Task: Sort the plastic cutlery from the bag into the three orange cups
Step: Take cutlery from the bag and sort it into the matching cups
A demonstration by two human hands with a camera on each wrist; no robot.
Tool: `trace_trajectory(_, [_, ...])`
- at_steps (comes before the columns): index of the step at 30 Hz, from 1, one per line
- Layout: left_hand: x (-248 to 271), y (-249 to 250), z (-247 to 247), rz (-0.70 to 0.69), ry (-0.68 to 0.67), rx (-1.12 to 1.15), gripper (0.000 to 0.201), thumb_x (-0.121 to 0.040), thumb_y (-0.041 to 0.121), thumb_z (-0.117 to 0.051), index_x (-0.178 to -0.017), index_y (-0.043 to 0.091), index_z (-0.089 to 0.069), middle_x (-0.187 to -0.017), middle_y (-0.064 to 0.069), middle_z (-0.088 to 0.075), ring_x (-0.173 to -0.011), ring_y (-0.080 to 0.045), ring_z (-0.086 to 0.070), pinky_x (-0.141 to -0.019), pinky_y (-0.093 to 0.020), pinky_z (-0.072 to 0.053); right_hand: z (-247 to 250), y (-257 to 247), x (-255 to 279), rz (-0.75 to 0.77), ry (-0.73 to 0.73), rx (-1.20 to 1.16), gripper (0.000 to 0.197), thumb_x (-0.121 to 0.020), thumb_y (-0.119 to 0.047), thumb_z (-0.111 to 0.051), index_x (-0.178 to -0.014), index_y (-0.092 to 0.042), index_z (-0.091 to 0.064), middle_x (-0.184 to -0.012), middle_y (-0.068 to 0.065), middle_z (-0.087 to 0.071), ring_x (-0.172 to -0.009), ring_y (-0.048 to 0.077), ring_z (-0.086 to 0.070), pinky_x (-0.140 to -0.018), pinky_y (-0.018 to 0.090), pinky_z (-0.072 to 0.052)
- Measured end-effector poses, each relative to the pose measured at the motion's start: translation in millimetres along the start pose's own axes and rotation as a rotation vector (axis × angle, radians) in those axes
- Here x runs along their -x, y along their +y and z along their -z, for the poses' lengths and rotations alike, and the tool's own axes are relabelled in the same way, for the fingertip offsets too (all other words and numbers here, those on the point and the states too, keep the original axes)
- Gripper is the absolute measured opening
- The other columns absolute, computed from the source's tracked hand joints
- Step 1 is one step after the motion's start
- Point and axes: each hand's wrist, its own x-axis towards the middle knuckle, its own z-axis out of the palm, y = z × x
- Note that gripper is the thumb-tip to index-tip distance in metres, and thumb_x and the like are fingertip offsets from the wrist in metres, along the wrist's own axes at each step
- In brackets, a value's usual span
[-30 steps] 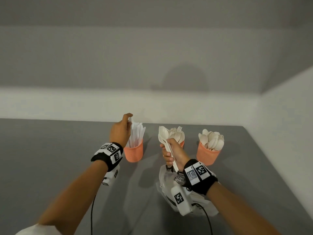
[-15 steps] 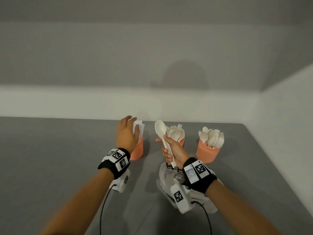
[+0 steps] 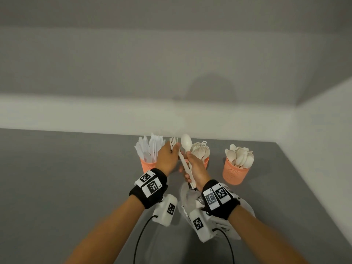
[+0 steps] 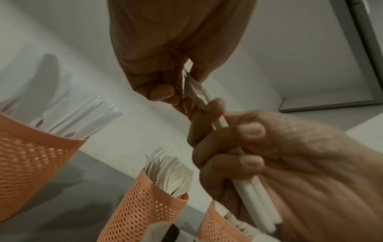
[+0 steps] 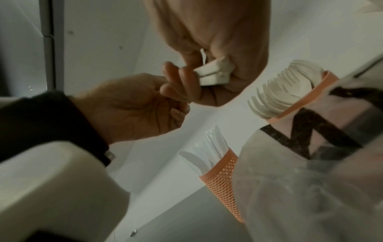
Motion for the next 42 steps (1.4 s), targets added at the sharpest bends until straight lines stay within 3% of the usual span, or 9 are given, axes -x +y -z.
trace_trajectory(4, [6, 2, -6, -0.002, -0.019, -0.047, 0.025, -0.099, 0.022, -0.039, -0.094, 0.002, -0.053, -0.091, -0.023, -0.063, -0.087, -0.035, -0.063, -0.084, -0.045, -0.050, -1, 2, 2, 0.079, 0.057, 0.074, 0.039, -0.102, -0.036, -0.028, -0.083, -0.020, -0.058, -0.057, 0.010, -0.057, -0.030, 0.009, -0.037, -0.032, 0.015, -0.025])
trace_trajectory(8, [7, 5, -5, -0.018, -0.084, -0.086, 0.023, -0.098, 0.015, -0.040, -0.101, -0.002, -0.055, -0.088, -0.013, -0.059, -0.076, -0.020, -0.053, -0.074, -0.033, -0.043, 4, 7, 5, 0.111, 0.065, 0.134, 0.031, -0.102, -0.035, -0.028, -0.091, -0.028, -0.056, -0.051, 0.006, -0.056, -0.027, 0.008, -0.035, -0.031, 0.014, -0.024])
trace_trajectory(13, [6, 9, -6, 0.030, -0.109, -0.010, 0.024, -0.099, 0.014, -0.035, -0.089, 0.005, -0.056, -0.085, -0.021, -0.062, -0.055, -0.017, -0.049, -0.053, -0.026, -0.040, 6, 5, 15, 0.141, 0.053, 0.115, 0.019, -0.103, -0.026, -0.027, -0.100, -0.020, -0.045, -0.059, 0.009, -0.056, -0.026, 0.008, -0.041, -0.031, 0.014, -0.026])
trace_trajectory(16, [7, 15, -7, 0.034, -0.148, 0.088, 0.032, -0.100, 0.011, -0.030, -0.077, 0.012, -0.054, -0.074, -0.021, -0.059, -0.045, -0.015, -0.050, -0.045, -0.024, -0.039, 18, 3, 9, 0.134, 0.028, 0.085, 0.021, -0.100, -0.018, -0.032, -0.089, -0.022, -0.049, -0.069, 0.005, -0.060, -0.042, 0.009, -0.052, -0.036, 0.018, -0.037])
trace_trajectory(19, [1, 22, -7, 0.032, -0.137, 0.145, 0.026, -0.100, 0.009, -0.030, -0.090, 0.005, -0.054, -0.072, -0.010, -0.057, -0.037, -0.003, -0.052, -0.039, -0.018, -0.045, 41, -9, 7, 0.146, 0.082, 0.138, 0.022, -0.095, -0.004, -0.036, -0.086, -0.013, -0.053, -0.072, 0.008, -0.057, -0.058, 0.014, -0.054, -0.048, 0.017, -0.045])
trace_trajectory(26, [-15, 27, -6, -0.240, -0.003, -0.013, 0.016, -0.097, 0.004, -0.036, -0.104, 0.012, -0.049, -0.076, -0.002, -0.060, -0.042, -0.003, -0.058, -0.048, -0.014, -0.052, 117, -42, 8, 0.328, 0.317, 0.218, 0.021, -0.096, 0.002, -0.033, -0.096, -0.016, -0.045, -0.081, 0.008, -0.063, -0.075, 0.014, -0.061, -0.066, 0.021, -0.049])
trace_trajectory(30, [-20, 27, -12, -0.351, 0.011, -0.138, 0.018, -0.097, 0.004, -0.038, -0.108, 0.007, -0.051, -0.083, -0.010, -0.063, -0.050, -0.014, -0.060, -0.054, -0.019, -0.052, 154, -59, -2, 0.379, 0.421, 0.381, 0.031, -0.092, 0.004, -0.036, -0.083, -0.025, -0.045, -0.088, 0.011, -0.067, -0.087, 0.023, -0.063, -0.088, 0.038, -0.050])
trace_trajectory(35, [-23, 24, -19, -0.418, 0.030, -0.209, 0.018, -0.097, 0.005, -0.037, -0.110, 0.003, -0.051, -0.088, -0.018, -0.066, -0.061, -0.036, -0.063, -0.066, -0.042, -0.055, 176, -68, -9, 0.364, 0.402, 0.472, 0.034, -0.090, 0.008, -0.035, -0.079, -0.023, -0.046, -0.105, 0.023, -0.066, -0.095, 0.019, -0.059, -0.091, 0.032, -0.046])
trace_trajectory(42, [-30, 16, -23, -0.460, 0.062, -0.255, 0.018, -0.098, 0.008, -0.037, -0.109, 0.004, -0.051, -0.087, -0.016, -0.065, -0.060, -0.025, -0.061, -0.069, -0.046, -0.056, 188, -55, -28, 0.246, 0.344, 0.572, 0.028, -0.090, 0.002, -0.041, -0.076, -0.020, -0.052, -0.099, 0.014, -0.067, -0.104, 0.032, -0.061, -0.093, 0.037, -0.046])
